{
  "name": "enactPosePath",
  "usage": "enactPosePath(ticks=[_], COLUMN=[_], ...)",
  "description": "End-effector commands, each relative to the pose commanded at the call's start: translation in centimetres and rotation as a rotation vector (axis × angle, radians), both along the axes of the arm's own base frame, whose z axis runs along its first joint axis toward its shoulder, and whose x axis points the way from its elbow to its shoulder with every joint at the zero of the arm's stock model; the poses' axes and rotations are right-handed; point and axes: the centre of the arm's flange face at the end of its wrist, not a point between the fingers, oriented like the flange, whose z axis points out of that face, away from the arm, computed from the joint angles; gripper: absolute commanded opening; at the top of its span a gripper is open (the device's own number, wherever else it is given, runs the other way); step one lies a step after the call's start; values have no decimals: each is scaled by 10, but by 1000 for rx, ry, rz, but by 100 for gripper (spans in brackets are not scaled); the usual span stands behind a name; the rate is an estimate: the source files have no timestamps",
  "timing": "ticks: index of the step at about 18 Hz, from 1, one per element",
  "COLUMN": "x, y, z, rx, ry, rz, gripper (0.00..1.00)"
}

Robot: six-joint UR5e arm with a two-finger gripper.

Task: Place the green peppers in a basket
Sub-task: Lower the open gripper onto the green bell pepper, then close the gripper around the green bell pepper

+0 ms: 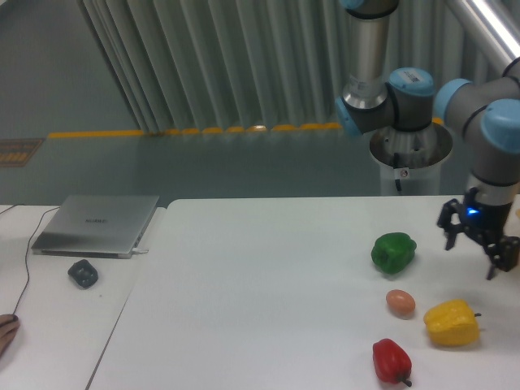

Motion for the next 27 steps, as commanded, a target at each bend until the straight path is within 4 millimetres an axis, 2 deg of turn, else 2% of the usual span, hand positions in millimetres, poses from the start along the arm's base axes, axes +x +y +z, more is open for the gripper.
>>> enactPosePath(ticks=[4, 7, 12, 14, 17, 20, 27], x=[32, 37, 61, 64, 76, 78, 98], y=[11, 8, 24, 25, 33, 31, 28], z=[-3, -7, -17, -21, -35, -40, -52], rx=[-48, -89, -143, -152, -217, -241, -303], ry=[-52, -64, -36, -35, -3, 6, 33], rz=[-40, -55, -116, -123, -172, -181, -225], gripper=[100, 100, 100, 100, 100, 100, 100])
